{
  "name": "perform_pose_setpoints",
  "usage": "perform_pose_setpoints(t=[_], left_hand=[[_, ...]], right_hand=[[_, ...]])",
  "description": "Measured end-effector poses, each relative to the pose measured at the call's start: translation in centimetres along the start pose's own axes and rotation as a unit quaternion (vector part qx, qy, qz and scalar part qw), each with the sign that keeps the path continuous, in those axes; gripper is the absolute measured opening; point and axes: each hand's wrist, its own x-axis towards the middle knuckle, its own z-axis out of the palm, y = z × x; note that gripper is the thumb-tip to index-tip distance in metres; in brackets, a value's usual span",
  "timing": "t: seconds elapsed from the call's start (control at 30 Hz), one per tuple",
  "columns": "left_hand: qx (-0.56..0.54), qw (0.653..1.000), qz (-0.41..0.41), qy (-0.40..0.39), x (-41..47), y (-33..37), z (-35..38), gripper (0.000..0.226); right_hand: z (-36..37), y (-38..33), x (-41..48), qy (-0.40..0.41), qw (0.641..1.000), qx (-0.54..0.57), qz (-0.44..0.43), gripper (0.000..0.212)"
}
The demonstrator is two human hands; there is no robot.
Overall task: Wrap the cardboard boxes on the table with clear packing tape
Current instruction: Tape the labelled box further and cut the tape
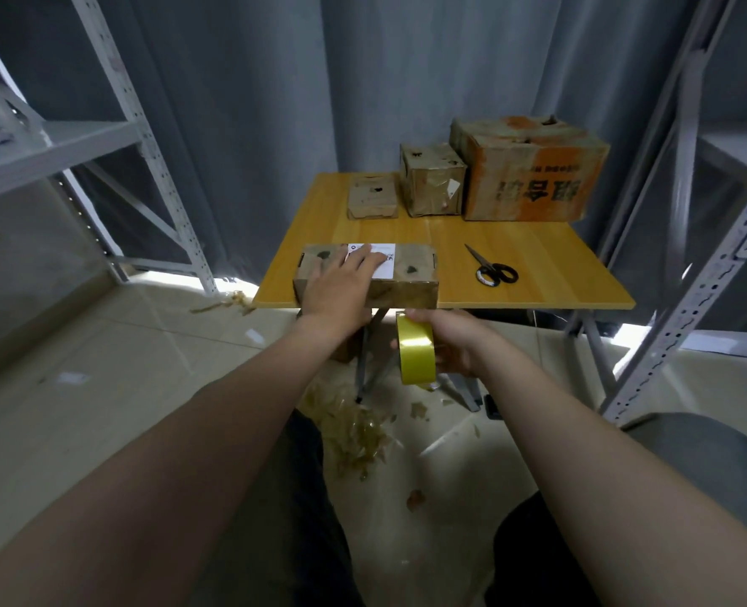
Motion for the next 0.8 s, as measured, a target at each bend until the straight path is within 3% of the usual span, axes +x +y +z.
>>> perform_pose_setpoints(t=[0.17,0.37,0.47,0.8], left_hand=[[0.041,0.998,0.006,0.053,1.2,-0.2,0.0,0.075],[0.067,0.994,0.039,0.074,1.2,-1.6,-1.4,0.075],[0.083,0.994,0.053,0.045,1.7,-2.4,-3.0,0.076],[-0.081,0.996,0.034,0.027,7.9,-4.4,-6.8,0.075]], right_hand=[[0.2,0.0,-0.3,-0.007,0.999,0.040,-0.027,0.046],[0.7,-0.4,-2.1,0.006,0.995,0.080,-0.062,0.044],[0.9,-1.8,-3.2,0.019,0.988,0.122,-0.089,0.045],[0.0,-11.1,-2.3,0.072,0.958,0.089,-0.264,0.033]])
